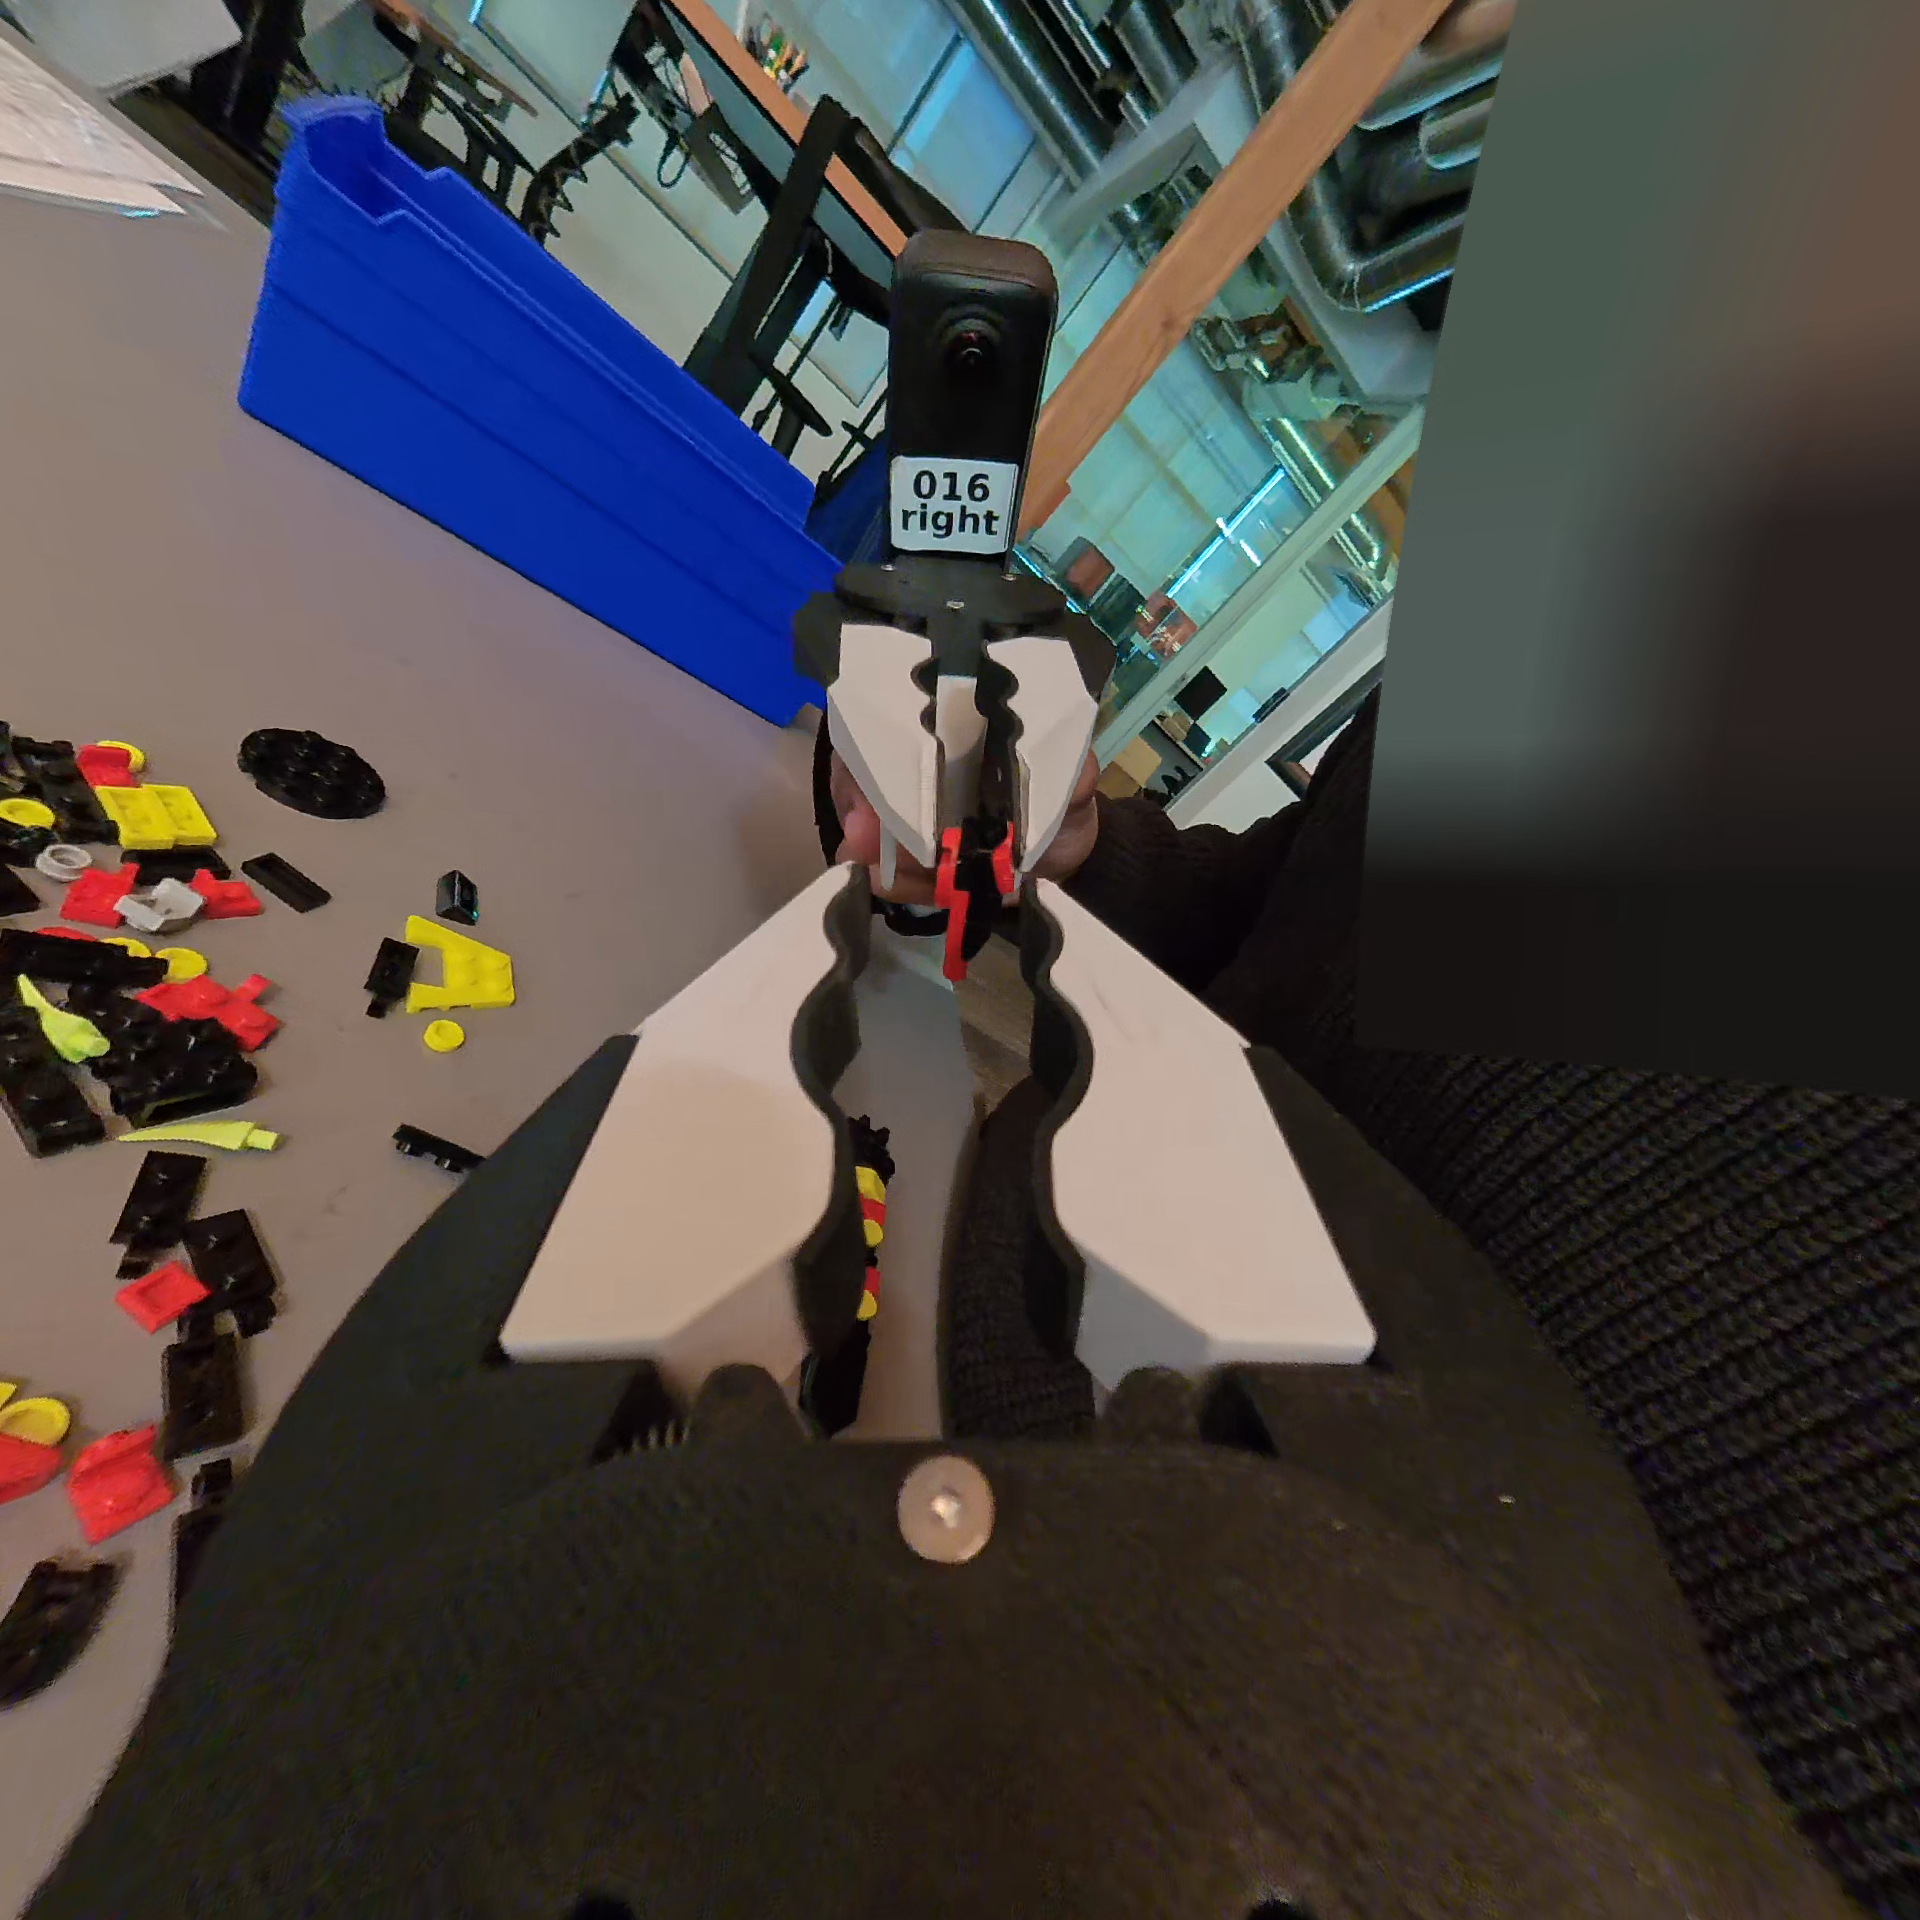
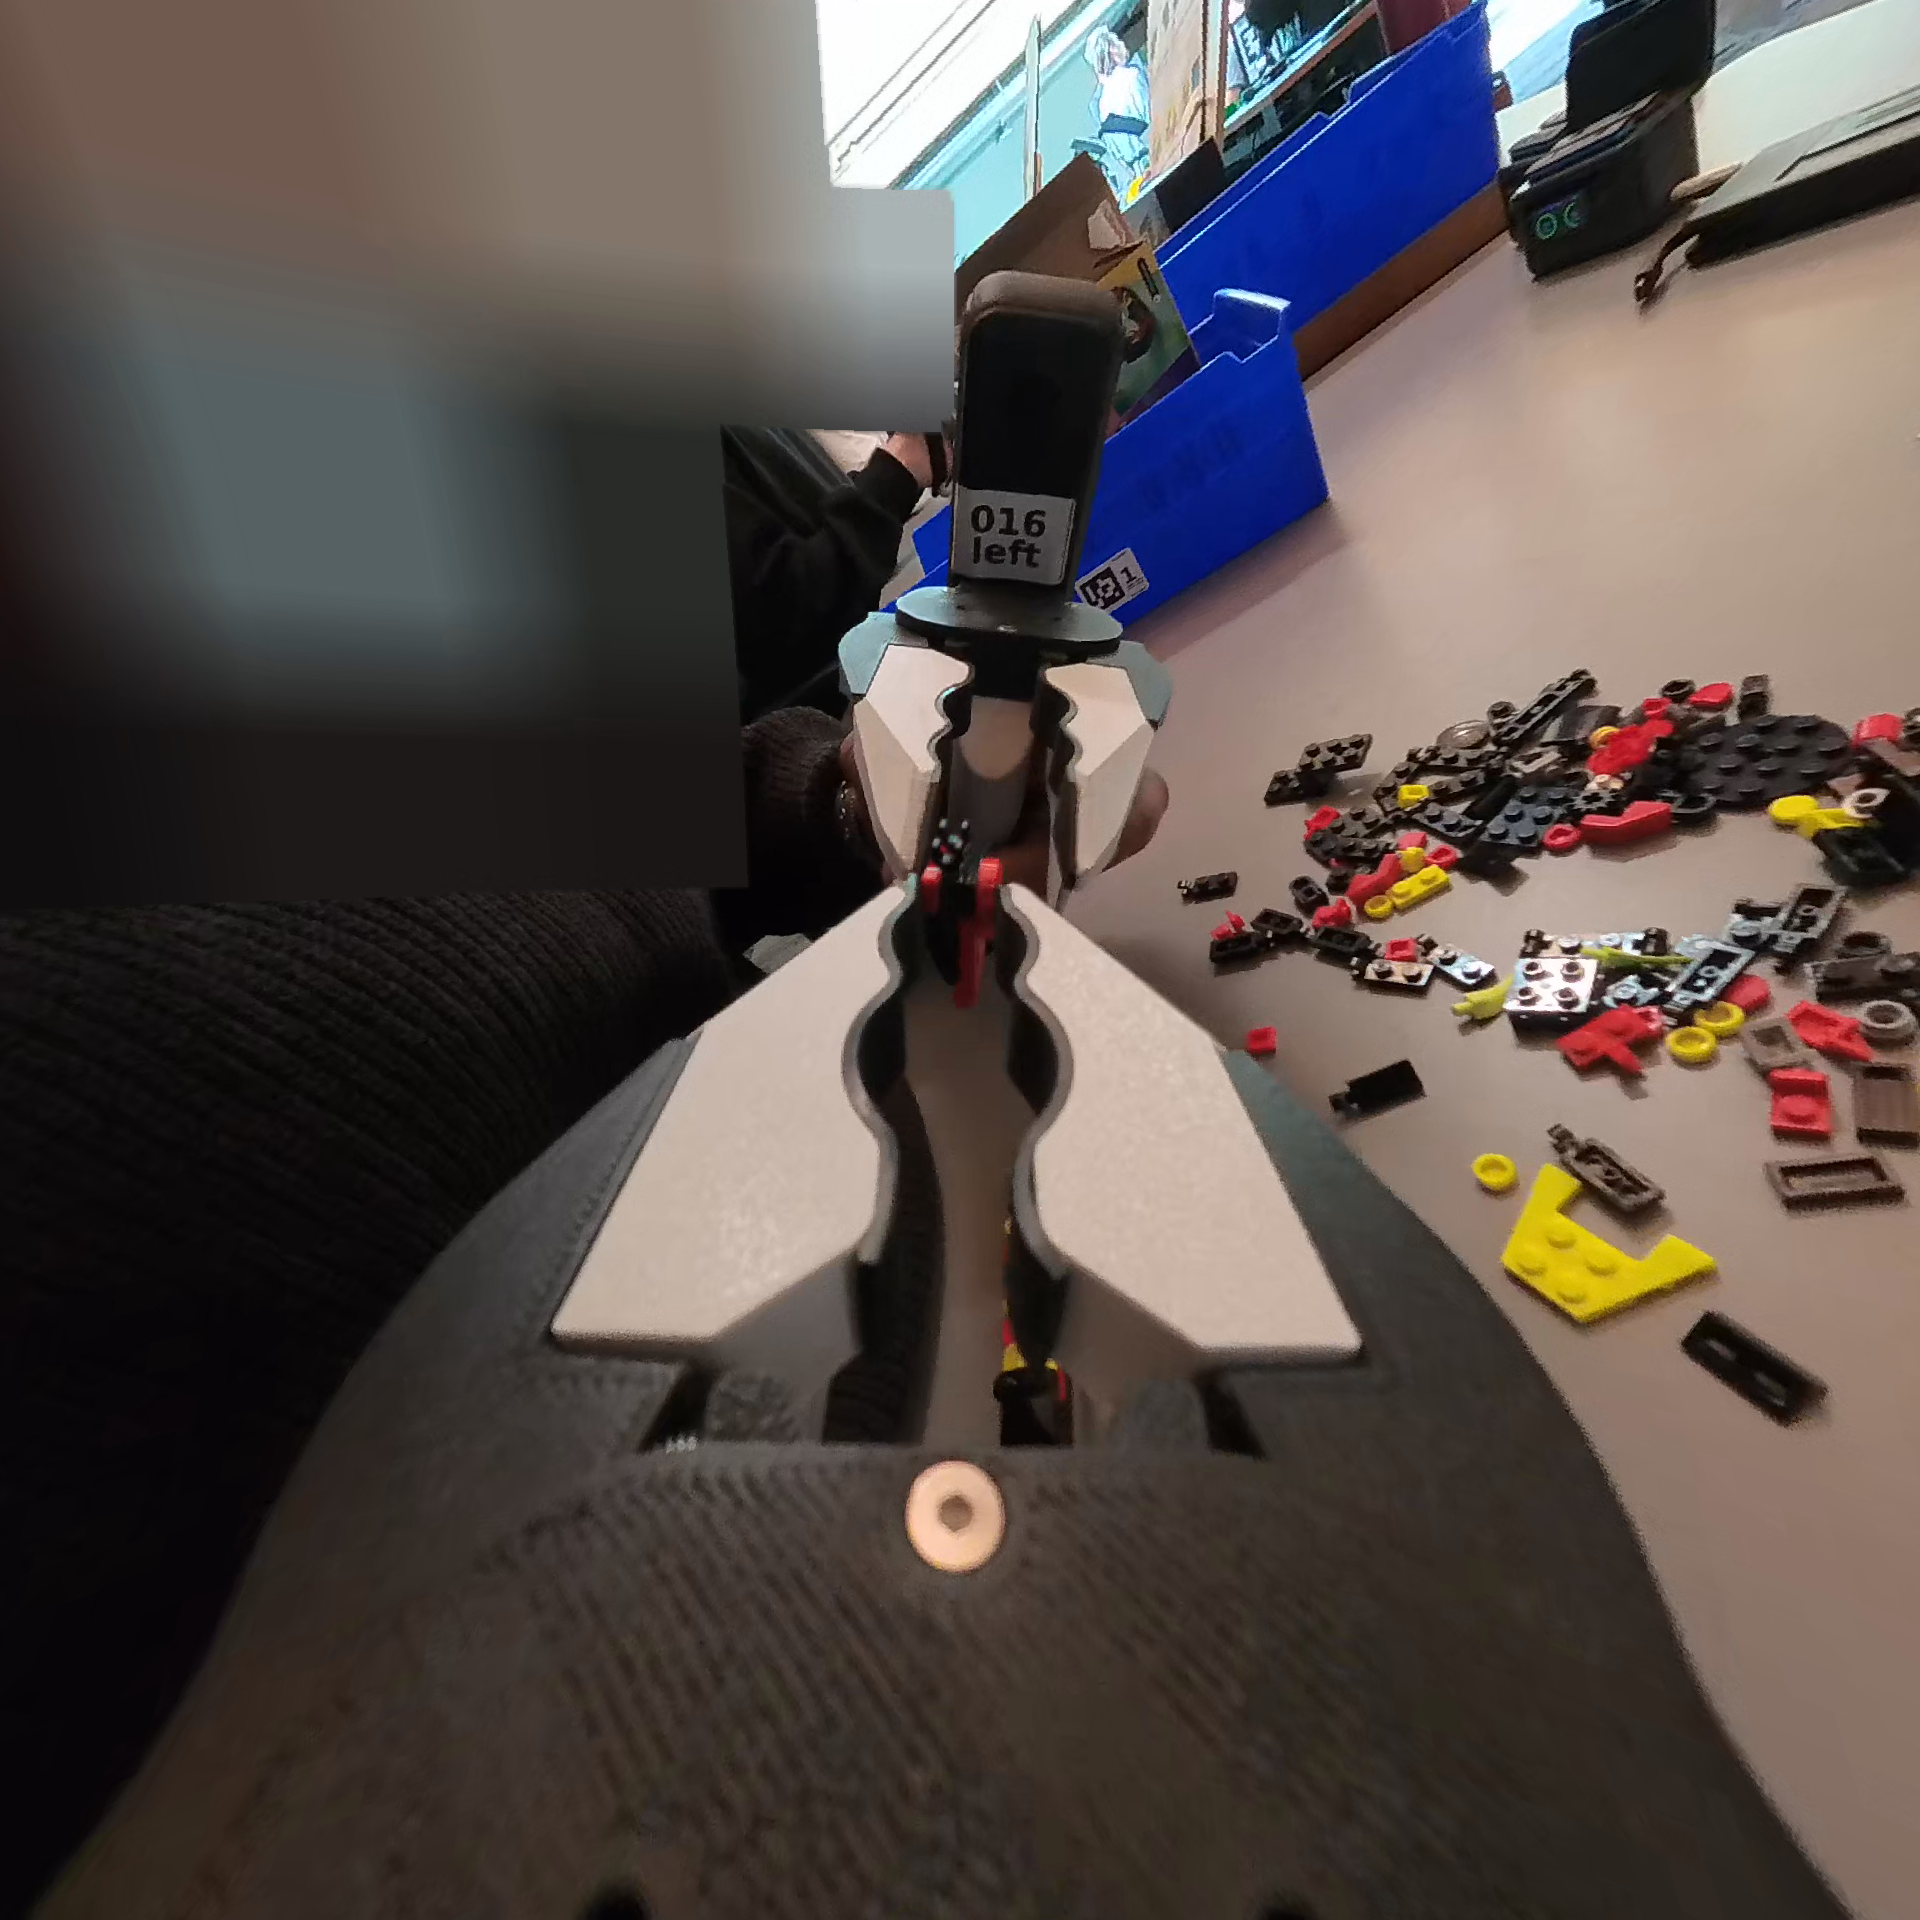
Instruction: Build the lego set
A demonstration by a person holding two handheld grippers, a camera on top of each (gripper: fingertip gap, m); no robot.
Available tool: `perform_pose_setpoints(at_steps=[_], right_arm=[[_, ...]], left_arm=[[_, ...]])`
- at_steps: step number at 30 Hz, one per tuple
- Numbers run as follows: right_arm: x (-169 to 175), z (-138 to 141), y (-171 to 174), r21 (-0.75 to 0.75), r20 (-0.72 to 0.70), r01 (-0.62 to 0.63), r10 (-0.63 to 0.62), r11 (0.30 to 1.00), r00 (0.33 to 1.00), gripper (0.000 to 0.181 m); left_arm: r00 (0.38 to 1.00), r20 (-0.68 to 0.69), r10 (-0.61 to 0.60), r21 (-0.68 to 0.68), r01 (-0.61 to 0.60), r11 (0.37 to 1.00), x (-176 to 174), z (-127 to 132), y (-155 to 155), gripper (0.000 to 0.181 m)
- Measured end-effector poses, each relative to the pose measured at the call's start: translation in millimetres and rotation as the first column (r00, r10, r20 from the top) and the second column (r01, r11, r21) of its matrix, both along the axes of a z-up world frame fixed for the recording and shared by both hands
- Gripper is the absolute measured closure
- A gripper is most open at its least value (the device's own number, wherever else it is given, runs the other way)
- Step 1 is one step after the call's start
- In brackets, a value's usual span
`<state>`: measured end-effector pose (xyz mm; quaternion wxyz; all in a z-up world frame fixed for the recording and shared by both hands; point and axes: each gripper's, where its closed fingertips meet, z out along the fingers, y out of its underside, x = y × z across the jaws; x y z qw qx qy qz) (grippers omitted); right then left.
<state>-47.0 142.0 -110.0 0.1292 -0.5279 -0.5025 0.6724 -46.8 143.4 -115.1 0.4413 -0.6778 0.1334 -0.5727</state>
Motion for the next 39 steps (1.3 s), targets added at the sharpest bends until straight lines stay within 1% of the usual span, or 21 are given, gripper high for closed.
perform_pose_setpoints(at_steps=[7, 9, 19, 26, 31, 36, 39], right_arm=[[0, -6, -1, -0.029, 0.033, -0.016, 0.017, 0.999, 0.999, 0.169], [-1, -8, -3, -0.027, 0.046, -0.022, 0.023, 0.999, 0.999, 0.169], [0, -12, -4, -0.051, 0.075, -0.039, 0.042, 0.998, 0.996, 0.170], [1, -15, -4, -0.066, 0.095, -0.044, 0.050, 0.997, 0.994, 0.170], [1, -15, -4, -0.107, 0.099, -0.050, 0.061, 0.993, 0.993, 0.170], [1, -14, -3, -0.142, 0.097, -0.052, 0.066, 0.989, 0.993, 0.170], [1, -11, -2, -0.146, 0.076, -0.051, 0.063, 0.988, 0.995, 0.169]], left_arm=[[1.000, -0.003, -0.026, -0.012, 0.025, 1.000, 2, -3, -2, 0.164], [0.999, -0.002, -0.044, -0.012, 0.044, 0.999, 4, -3, -4, 0.169], [0.997, -0.030, -0.065, -0.039, 0.063, 0.997, 5, -6, -6, 0.170], [0.994, -0.081, -0.068, -0.039, 0.065, 0.997, 7, -10, -7, 0.170], [0.991, -0.112, -0.069, -0.032, 0.065, 0.997, 9, -12, -8, 0.171], [0.994, -0.092, -0.062, -0.036, 0.059, 0.998, 9, -11, -7, 0.170], [0.997, -0.051, -0.051, -0.039, 0.049, 0.998, 8, -6, -5, 0.171]])
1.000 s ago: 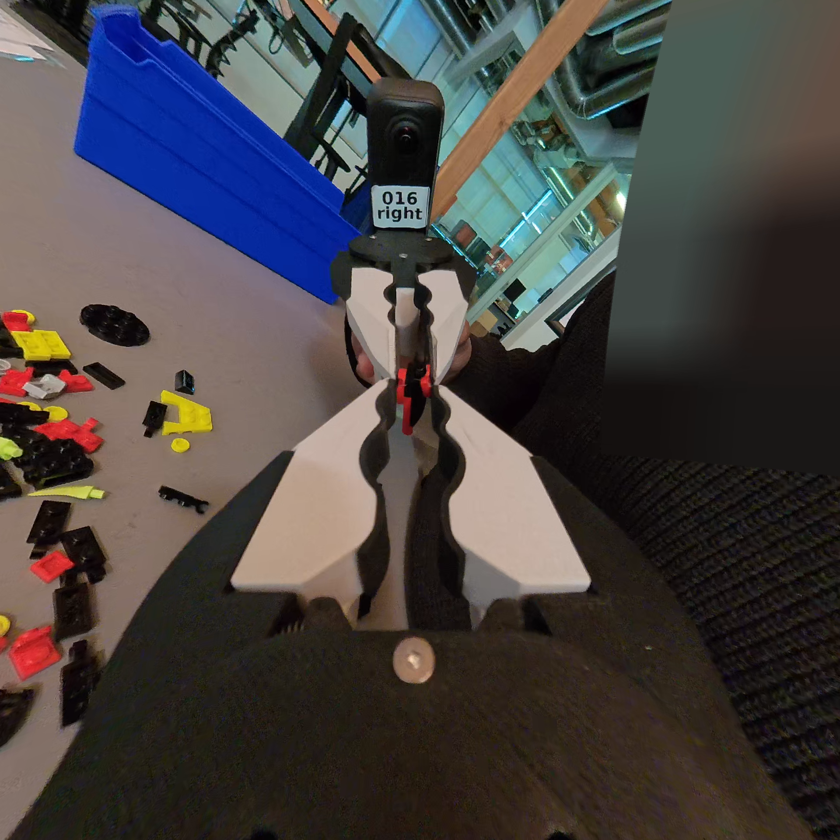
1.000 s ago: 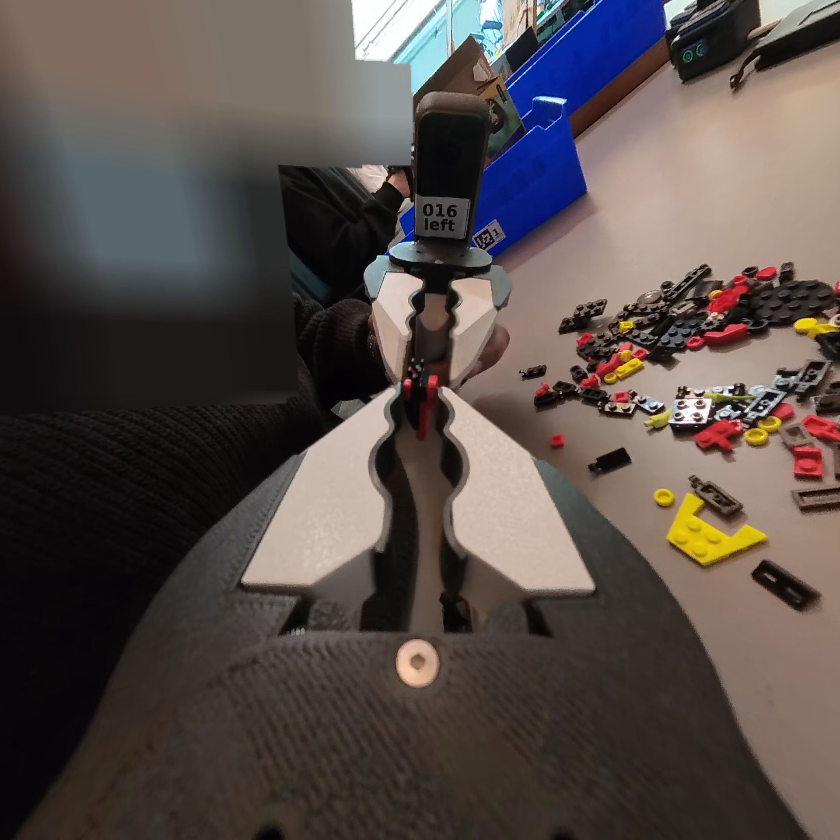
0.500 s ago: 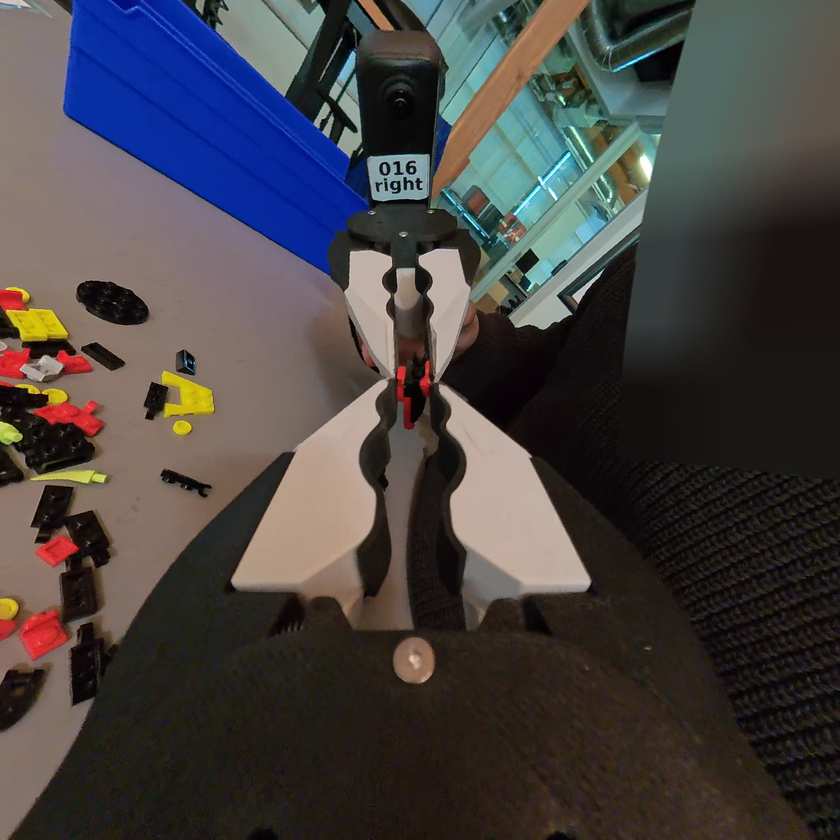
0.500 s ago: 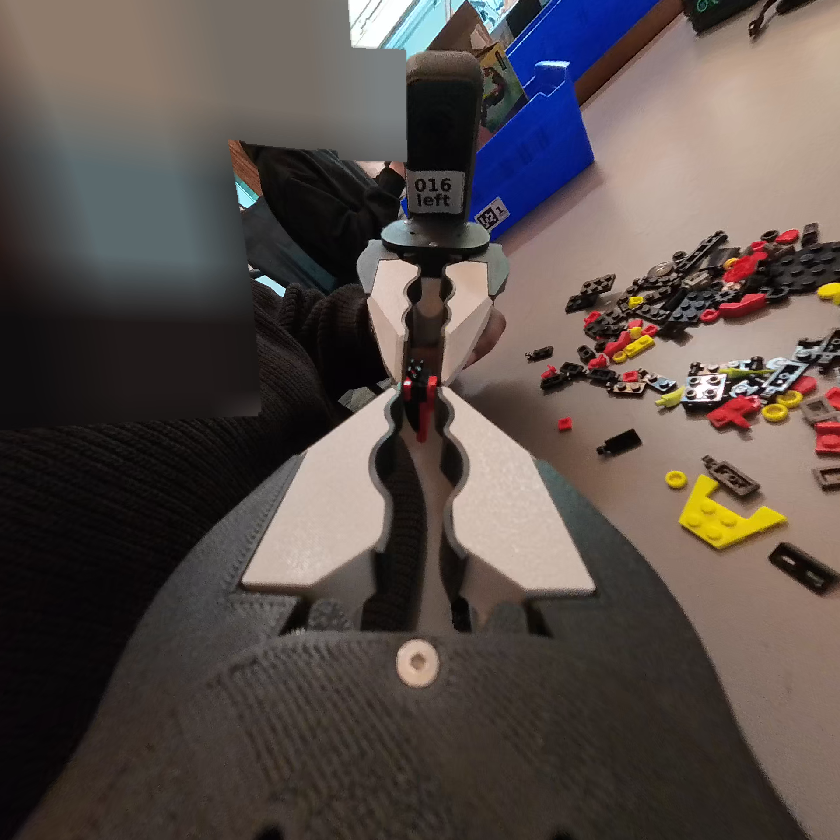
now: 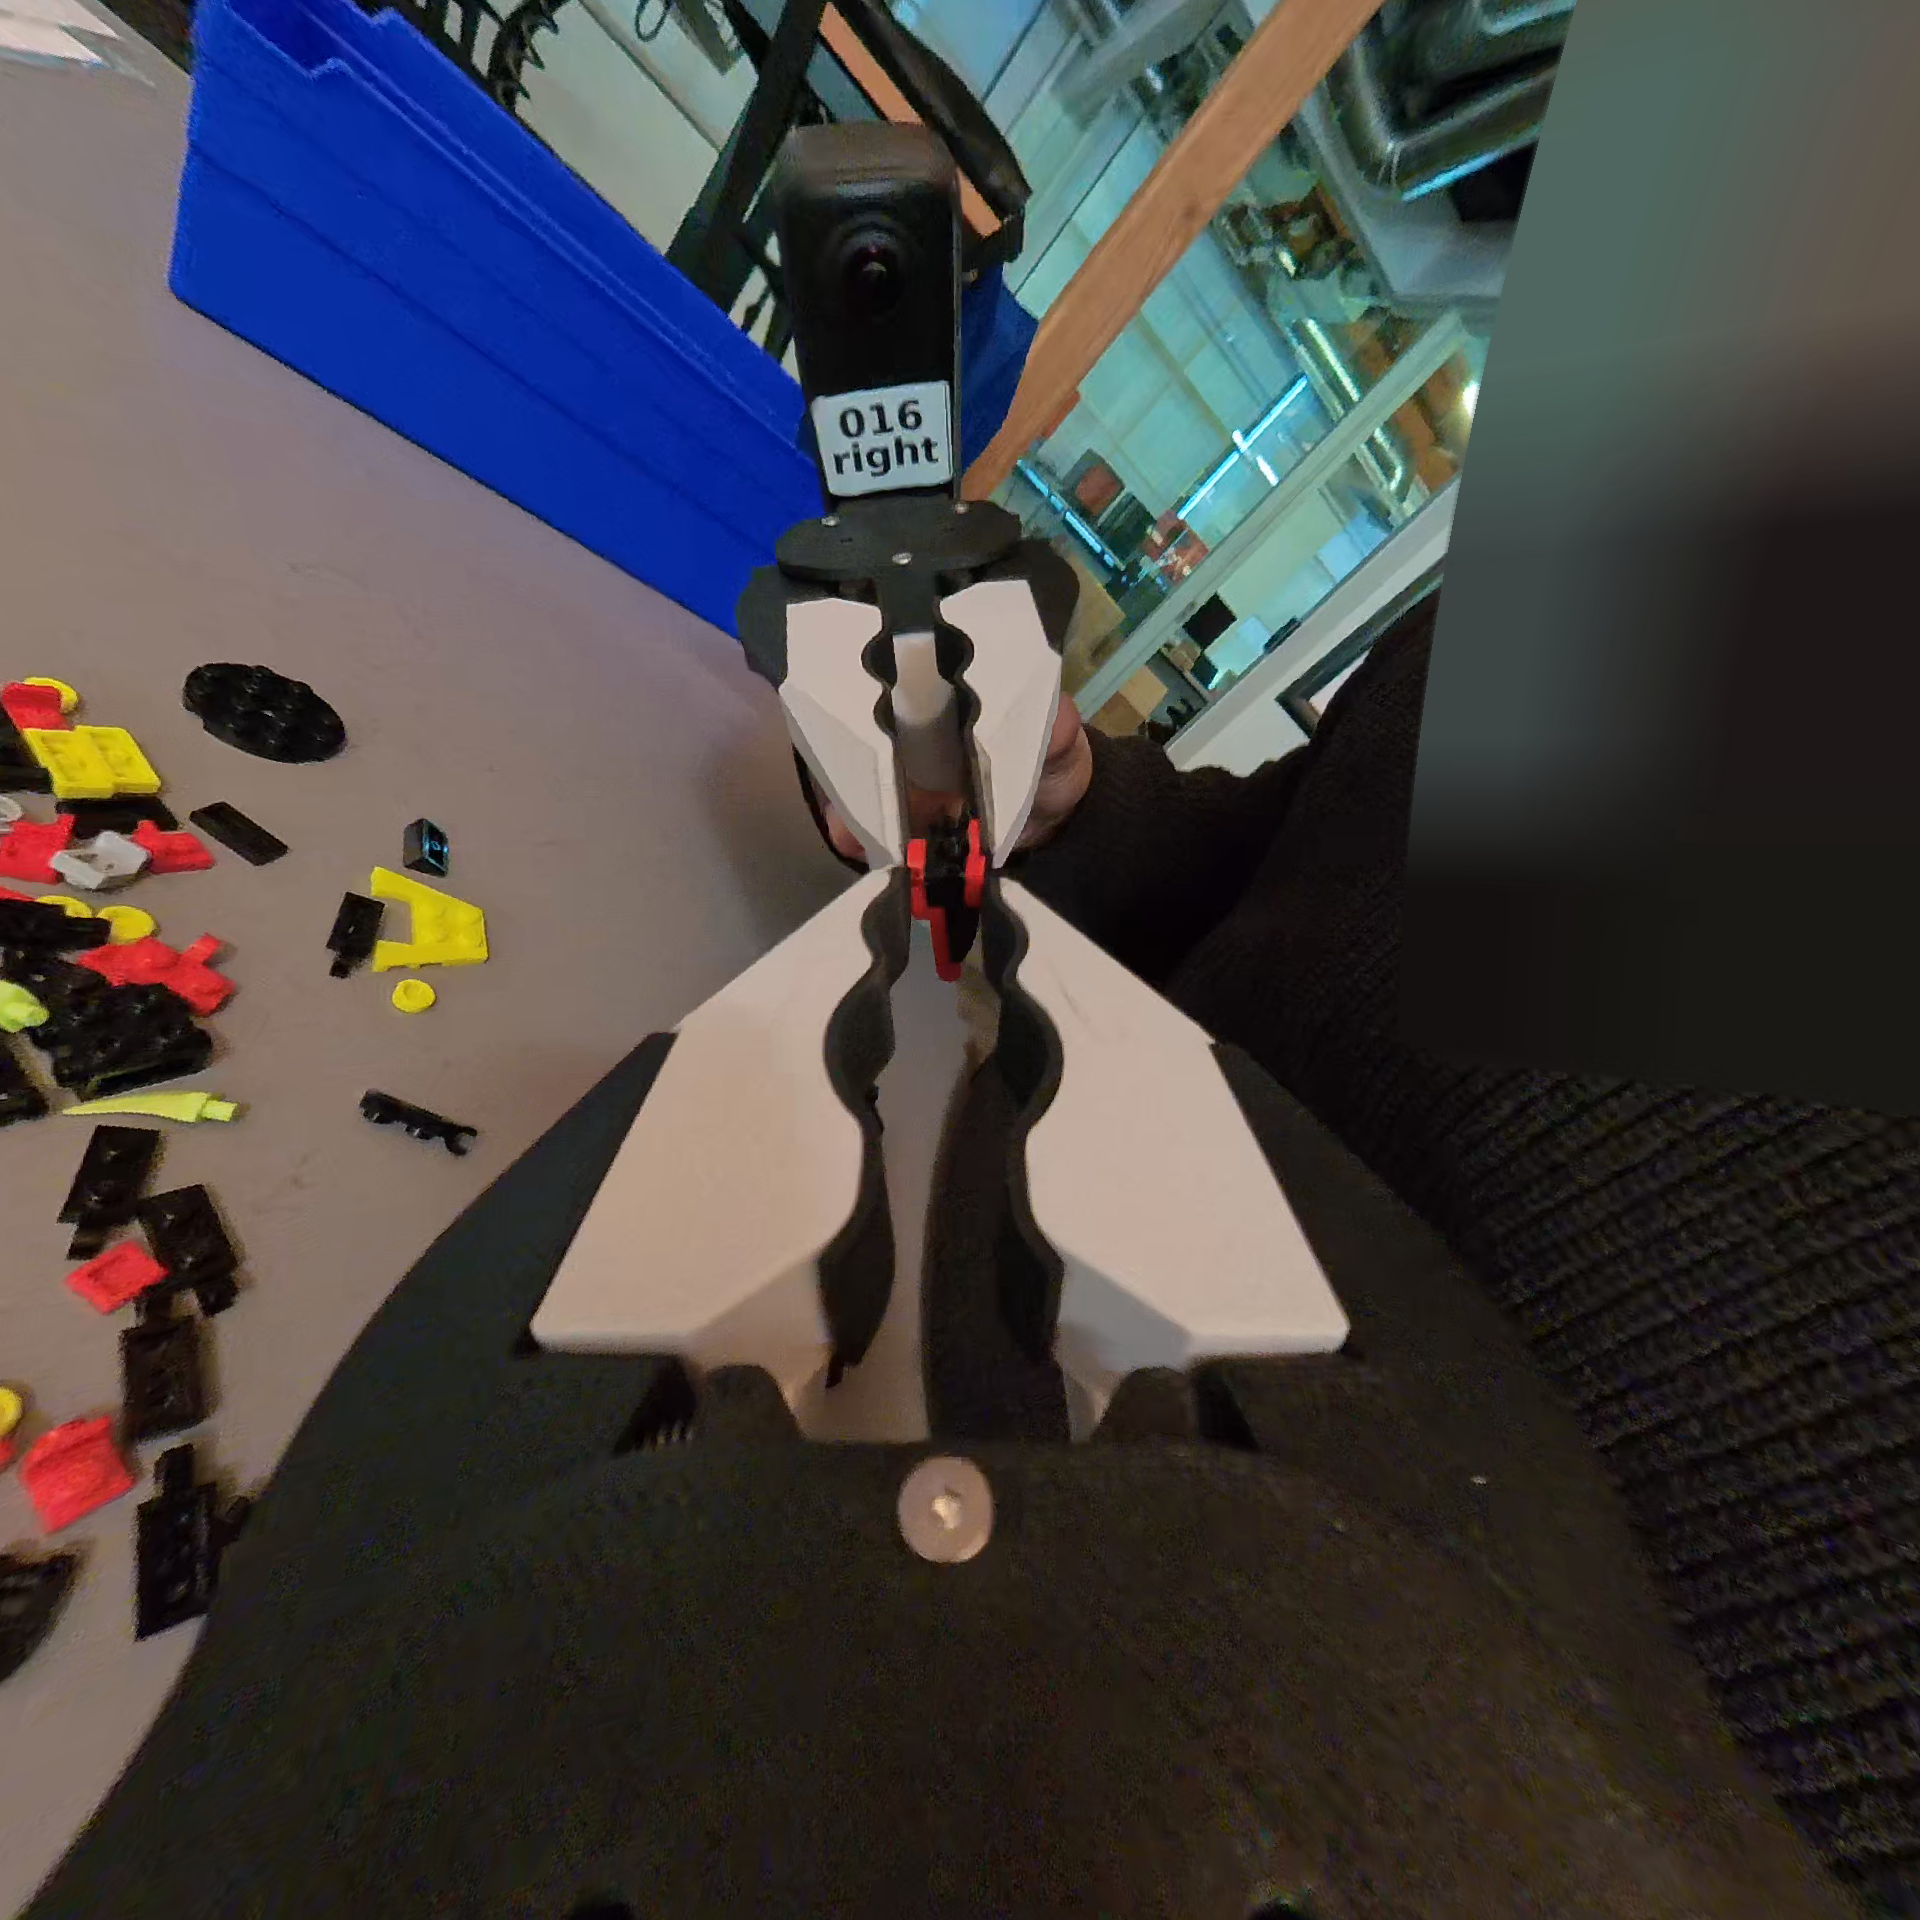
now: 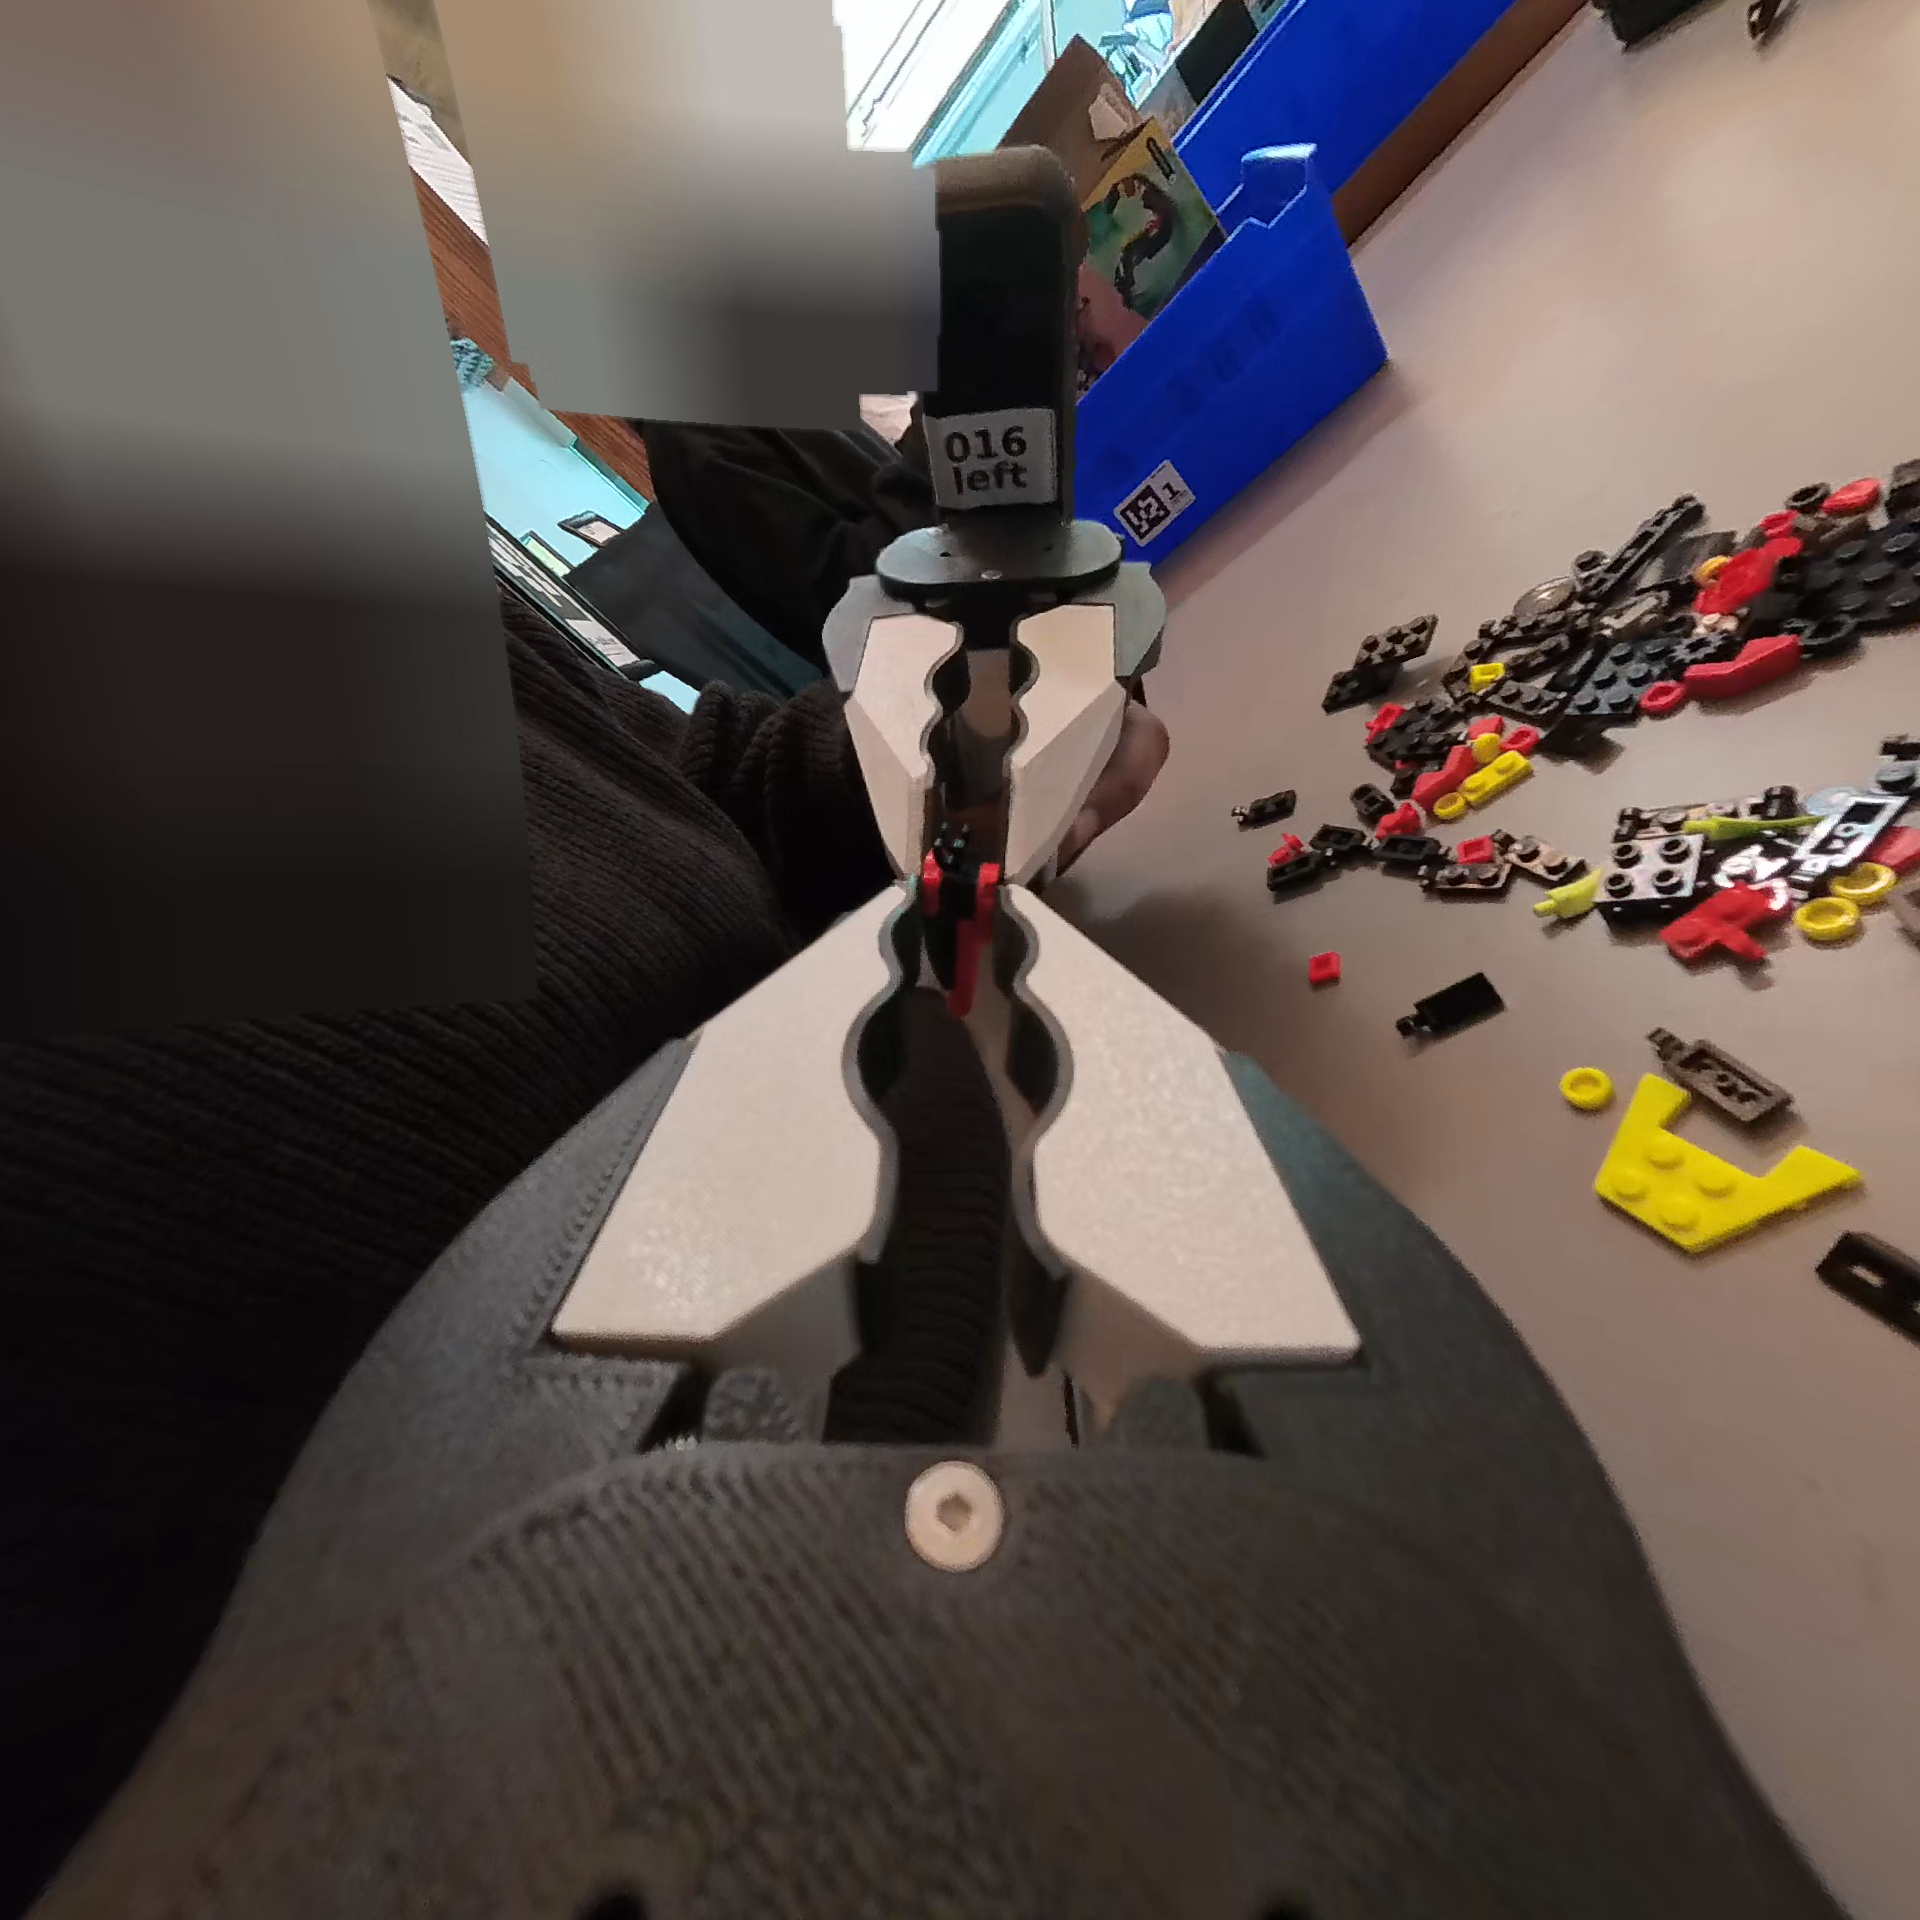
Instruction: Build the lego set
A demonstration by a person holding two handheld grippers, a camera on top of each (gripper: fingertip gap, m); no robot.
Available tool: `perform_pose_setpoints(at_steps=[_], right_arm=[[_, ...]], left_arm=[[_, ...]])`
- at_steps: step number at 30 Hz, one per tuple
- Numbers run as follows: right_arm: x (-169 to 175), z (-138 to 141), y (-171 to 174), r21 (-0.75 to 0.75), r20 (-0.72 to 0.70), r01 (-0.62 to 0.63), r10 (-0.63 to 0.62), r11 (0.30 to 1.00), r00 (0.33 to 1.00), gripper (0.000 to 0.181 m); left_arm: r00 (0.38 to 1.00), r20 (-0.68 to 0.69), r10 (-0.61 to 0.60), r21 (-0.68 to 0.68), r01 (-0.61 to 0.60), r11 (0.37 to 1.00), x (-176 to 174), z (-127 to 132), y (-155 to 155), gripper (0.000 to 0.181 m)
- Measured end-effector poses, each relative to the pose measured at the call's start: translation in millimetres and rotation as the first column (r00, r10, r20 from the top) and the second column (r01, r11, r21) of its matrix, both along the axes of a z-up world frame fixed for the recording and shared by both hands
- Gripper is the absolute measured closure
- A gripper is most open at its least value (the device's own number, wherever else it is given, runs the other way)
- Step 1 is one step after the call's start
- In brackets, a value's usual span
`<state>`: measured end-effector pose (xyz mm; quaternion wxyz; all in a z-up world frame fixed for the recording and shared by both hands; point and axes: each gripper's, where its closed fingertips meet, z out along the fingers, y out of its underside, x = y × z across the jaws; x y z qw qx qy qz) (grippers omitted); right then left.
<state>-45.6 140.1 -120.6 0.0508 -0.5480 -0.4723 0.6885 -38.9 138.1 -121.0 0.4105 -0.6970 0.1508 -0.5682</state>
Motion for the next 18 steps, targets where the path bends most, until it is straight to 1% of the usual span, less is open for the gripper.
perform_pose_setpoints(at_steps=[8, 18], right_arm=[[-0.7, -0.1, -0.5, 0.126, -0.023, 0.022, -0.019, 0.992, 1.000, 0.170], [-0.4, -6.9, -3.4, 0.235, -0.007, 0.019, -0.018, 0.972, 1.000, 0.170]], left_arm=[[0.997, 0.078, -0.003, -0.047, 0.007, 0.999, -1.1, 1.2, 0.6, 0.170], [0.999, 0.045, -0.025, -0.050, 0.028, 0.998, -0.7, -4.3, -1.1, 0.169]])
